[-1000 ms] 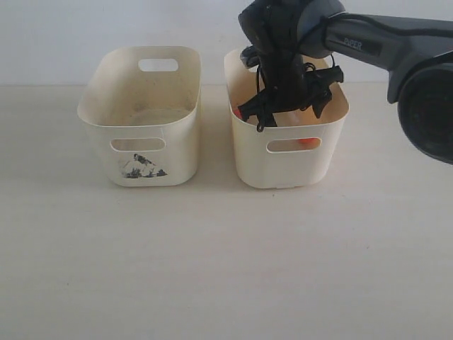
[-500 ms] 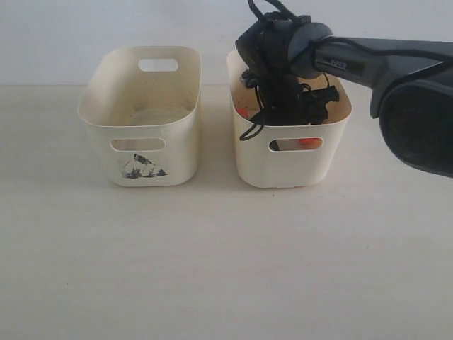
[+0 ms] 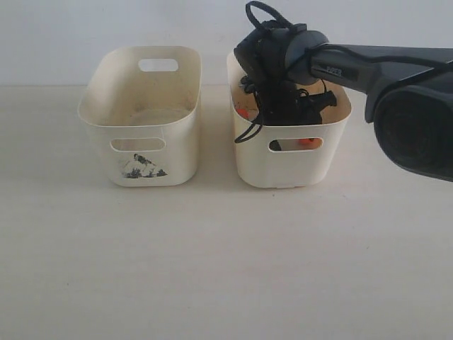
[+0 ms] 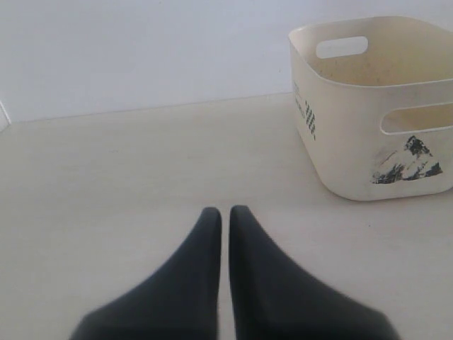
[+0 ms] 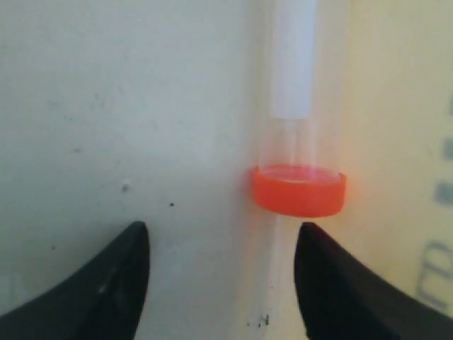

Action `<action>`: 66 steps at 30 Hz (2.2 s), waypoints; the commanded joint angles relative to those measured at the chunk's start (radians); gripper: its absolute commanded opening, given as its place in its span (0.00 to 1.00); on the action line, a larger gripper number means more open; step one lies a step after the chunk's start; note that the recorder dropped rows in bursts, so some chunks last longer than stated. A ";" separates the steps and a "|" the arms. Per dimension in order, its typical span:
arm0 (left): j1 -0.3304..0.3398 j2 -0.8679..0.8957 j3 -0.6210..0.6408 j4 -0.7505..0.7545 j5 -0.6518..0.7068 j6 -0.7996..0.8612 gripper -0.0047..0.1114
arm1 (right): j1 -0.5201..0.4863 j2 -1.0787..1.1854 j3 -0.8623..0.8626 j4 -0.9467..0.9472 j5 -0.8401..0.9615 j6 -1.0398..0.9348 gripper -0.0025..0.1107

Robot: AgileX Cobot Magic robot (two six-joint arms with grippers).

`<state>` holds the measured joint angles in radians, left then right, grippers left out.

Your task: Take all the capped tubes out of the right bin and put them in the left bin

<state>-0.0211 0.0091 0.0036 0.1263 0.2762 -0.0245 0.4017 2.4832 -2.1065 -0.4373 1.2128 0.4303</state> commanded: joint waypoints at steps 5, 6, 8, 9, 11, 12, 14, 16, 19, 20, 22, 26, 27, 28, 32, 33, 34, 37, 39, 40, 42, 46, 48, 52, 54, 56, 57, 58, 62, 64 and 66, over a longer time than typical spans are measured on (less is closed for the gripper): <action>0.001 -0.002 -0.004 -0.007 -0.015 -0.012 0.08 | -0.004 0.019 0.004 -0.018 0.008 -0.001 0.12; 0.001 -0.002 -0.004 -0.007 -0.015 -0.012 0.08 | -0.004 0.018 0.000 -0.021 0.008 -0.001 0.10; 0.001 -0.002 -0.004 -0.007 -0.015 -0.012 0.08 | -0.004 0.010 -0.011 -0.037 0.008 0.001 0.09; 0.001 -0.002 -0.004 -0.007 -0.015 -0.012 0.08 | -0.002 0.003 -0.017 -0.046 0.008 0.001 0.11; 0.001 -0.002 -0.004 -0.007 -0.015 -0.012 0.08 | 0.000 -0.011 -0.023 -0.071 0.008 -0.003 0.18; 0.001 -0.002 -0.004 -0.007 -0.015 -0.012 0.08 | 0.001 -0.023 -0.025 -0.082 0.008 -0.008 0.23; 0.001 -0.002 -0.004 -0.007 -0.015 -0.012 0.08 | 0.001 -0.042 -0.025 -0.094 0.008 -0.017 0.37; 0.001 -0.002 -0.004 -0.007 -0.015 -0.012 0.08 | 0.001 -0.053 -0.025 -0.094 0.008 -0.034 0.50; 0.001 -0.002 -0.004 -0.007 -0.015 -0.012 0.08 | 0.001 -0.049 -0.025 -0.101 0.008 -0.068 0.58; 0.001 -0.002 -0.004 -0.007 -0.015 -0.012 0.08 | 0.001 -0.045 -0.025 -0.101 0.008 -0.068 0.58; 0.001 -0.002 -0.004 -0.007 -0.015 -0.012 0.08 | 0.001 -0.033 -0.025 -0.101 0.000 -0.070 0.58; 0.001 -0.002 -0.004 -0.007 -0.015 -0.012 0.08 | 0.001 -0.015 -0.023 -0.119 -0.047 -0.073 0.58; 0.001 -0.002 -0.004 -0.007 -0.015 -0.012 0.08 | 0.001 -0.011 -0.023 -0.119 -0.052 -0.073 0.58; 0.001 -0.002 -0.004 -0.007 -0.015 -0.012 0.08 | 0.001 -0.008 -0.023 -0.119 -0.058 -0.073 0.58; 0.001 -0.002 -0.004 -0.007 -0.015 -0.012 0.08 | 0.001 0.005 -0.023 -0.119 -0.083 -0.070 0.58; 0.001 -0.002 -0.004 -0.007 -0.015 -0.012 0.08 | 0.001 0.007 -0.023 -0.119 -0.088 -0.070 0.58; 0.001 -0.002 -0.004 -0.007 -0.015 -0.012 0.08 | 0.001 0.016 -0.023 -0.119 -0.096 -0.066 0.58; 0.001 -0.002 -0.004 -0.007 -0.015 -0.012 0.08 | 0.001 0.039 -0.023 -0.121 -0.086 -0.063 0.58; 0.001 -0.002 -0.004 -0.007 -0.015 -0.012 0.08 | -0.001 0.051 -0.023 -0.119 -0.075 -0.062 0.58; 0.001 -0.002 -0.004 -0.007 -0.015 -0.012 0.08 | -0.003 0.054 -0.023 -0.118 -0.070 -0.062 0.58; 0.001 -0.002 -0.004 -0.007 -0.015 -0.012 0.08 | -0.003 0.060 -0.023 -0.105 -0.063 -0.062 0.58; 0.001 -0.002 -0.004 -0.007 -0.015 -0.012 0.08 | -0.003 0.062 -0.023 -0.046 -0.074 -0.073 0.44; 0.001 -0.002 -0.004 -0.007 -0.015 -0.012 0.08 | -0.003 0.062 -0.023 -0.042 -0.072 -0.073 0.32; 0.001 -0.002 -0.004 -0.007 -0.015 -0.012 0.08 | -0.003 0.050 -0.023 -0.033 -0.061 -0.073 0.14; 0.001 -0.002 -0.004 -0.007 -0.015 -0.012 0.08 | -0.003 0.031 -0.023 -0.009 -0.065 -0.071 0.13; 0.001 -0.002 -0.004 -0.007 -0.015 -0.012 0.08 | -0.003 0.012 -0.023 0.000 -0.074 -0.070 0.13; 0.001 -0.002 -0.004 -0.007 -0.015 -0.012 0.08 | -0.003 0.000 -0.023 0.002 -0.079 -0.070 0.13; 0.001 -0.002 -0.004 -0.007 -0.015 -0.012 0.08 | -0.003 -0.009 -0.023 0.000 -0.083 -0.070 0.13; 0.001 -0.002 -0.004 -0.007 -0.015 -0.012 0.08 | -0.003 -0.033 -0.023 -0.053 -0.083 -0.063 0.13; 0.001 -0.002 -0.004 -0.007 -0.015 -0.012 0.08 | -0.003 -0.043 -0.023 -0.086 -0.083 -0.063 0.13; 0.001 -0.002 -0.004 -0.007 -0.015 -0.012 0.08 | -0.003 -0.043 -0.023 -0.119 -0.067 -0.063 0.13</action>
<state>-0.0211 0.0091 0.0036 0.1263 0.2762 -0.0245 0.4016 2.4584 -2.1307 -0.5084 1.1298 0.3637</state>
